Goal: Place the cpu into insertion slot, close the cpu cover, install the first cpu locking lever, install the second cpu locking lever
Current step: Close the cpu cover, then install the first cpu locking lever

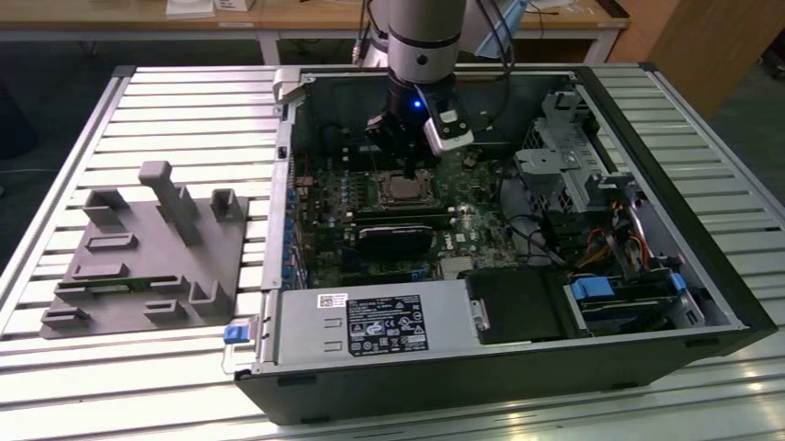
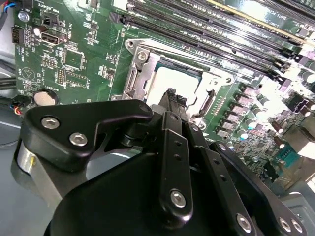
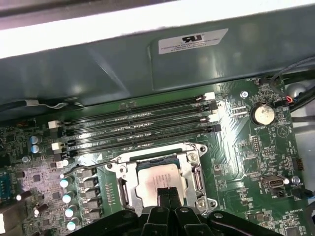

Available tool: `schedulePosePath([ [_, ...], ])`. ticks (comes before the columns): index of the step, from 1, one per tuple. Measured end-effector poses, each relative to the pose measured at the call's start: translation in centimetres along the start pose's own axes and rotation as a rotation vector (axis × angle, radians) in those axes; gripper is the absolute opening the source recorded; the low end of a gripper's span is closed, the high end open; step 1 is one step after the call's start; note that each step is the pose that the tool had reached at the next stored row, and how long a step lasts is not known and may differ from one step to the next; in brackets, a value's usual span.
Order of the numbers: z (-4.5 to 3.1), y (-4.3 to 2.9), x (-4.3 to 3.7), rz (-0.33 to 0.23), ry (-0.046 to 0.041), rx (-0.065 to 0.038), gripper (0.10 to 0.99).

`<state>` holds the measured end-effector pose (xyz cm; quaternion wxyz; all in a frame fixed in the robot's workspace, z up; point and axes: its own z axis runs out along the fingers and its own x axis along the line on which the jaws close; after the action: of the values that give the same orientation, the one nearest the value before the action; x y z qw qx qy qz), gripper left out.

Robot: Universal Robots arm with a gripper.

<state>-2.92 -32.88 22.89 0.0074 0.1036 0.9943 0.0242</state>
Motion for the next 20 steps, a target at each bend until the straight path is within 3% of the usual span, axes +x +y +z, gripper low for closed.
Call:
schedulePosePath([
  [11, -1.69, 0.08, -0.02, 0.000, 0.0000, 0.000, 0.106],
  [20, -1.73, 0.09, -0.02, 0.000, -0.0001, 0.000, 0.106],
])
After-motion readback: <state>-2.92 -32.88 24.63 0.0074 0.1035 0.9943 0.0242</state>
